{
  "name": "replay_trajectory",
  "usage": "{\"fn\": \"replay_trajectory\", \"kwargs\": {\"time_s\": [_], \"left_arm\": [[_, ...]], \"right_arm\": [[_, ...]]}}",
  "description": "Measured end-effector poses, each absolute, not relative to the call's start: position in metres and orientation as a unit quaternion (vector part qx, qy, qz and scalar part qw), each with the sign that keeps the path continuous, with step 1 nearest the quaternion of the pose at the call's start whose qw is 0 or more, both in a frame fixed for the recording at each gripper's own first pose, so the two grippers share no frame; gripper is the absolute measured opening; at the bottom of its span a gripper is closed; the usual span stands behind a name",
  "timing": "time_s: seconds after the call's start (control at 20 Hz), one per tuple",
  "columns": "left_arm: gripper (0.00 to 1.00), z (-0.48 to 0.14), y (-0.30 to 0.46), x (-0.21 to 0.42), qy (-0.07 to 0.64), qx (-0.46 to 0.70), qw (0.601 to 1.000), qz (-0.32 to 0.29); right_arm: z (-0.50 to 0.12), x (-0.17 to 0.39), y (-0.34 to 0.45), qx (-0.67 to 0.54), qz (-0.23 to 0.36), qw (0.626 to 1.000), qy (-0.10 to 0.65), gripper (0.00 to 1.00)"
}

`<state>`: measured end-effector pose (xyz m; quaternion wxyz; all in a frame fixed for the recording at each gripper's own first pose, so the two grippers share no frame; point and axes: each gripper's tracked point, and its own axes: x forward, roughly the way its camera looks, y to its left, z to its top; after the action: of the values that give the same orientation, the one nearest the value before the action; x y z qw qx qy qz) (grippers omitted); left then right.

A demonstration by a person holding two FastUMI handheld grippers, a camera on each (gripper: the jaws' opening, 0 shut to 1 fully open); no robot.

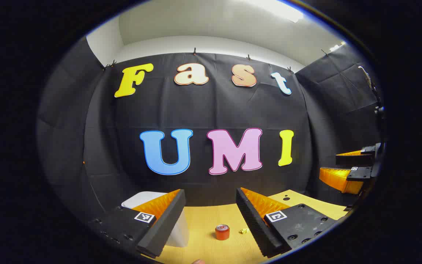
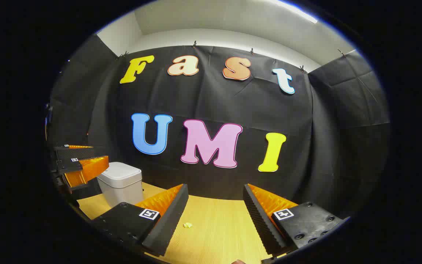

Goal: Press the lid of the desktop garbage bin to open it, pick up the crumpled paper on the desktop and throw it into the bin, then pick up the pop can on the desktop and drop it into the bin, and finally close the garbage bin lid.

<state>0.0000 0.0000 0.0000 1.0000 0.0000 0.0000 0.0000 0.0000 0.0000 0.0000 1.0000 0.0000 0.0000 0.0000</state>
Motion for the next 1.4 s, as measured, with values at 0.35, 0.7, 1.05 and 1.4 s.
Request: {"fn": "replay_trajectory", "kwargs": {"time_s": [0.35, 0.7, 1.05, 1.4], "left_arm": [[0.94, 0.0, -0.001, 0.003, -0.001, 0.008, 1.0, -0.007], [0.97, 0.001, 0.012, 0.005, 0.002, 0.002, 1.0, 0.007], [0.87, -0.006, 0.052, 0.018, 0.023, 0.008, 0.999, 0.023], [0.07, 0.001, 0.087, 0.051, 0.048, -0.009, 0.999, -0.012]], "right_arm": [[-0.002, 0.002, 0.002, 0.002, -0.001, 1.0, 0.004, 0.96], [-0.004, 0.001, -0.004, 0.009, -0.006, 1.0, 0.005, 0.96], [-0.009, -0.003, -0.011, 0.008, -0.011, 1.0, 0.011, 0.96], [-0.013, -0.005, -0.01, 0.008, -0.017, 1.0, 0.018, 0.96]]}}
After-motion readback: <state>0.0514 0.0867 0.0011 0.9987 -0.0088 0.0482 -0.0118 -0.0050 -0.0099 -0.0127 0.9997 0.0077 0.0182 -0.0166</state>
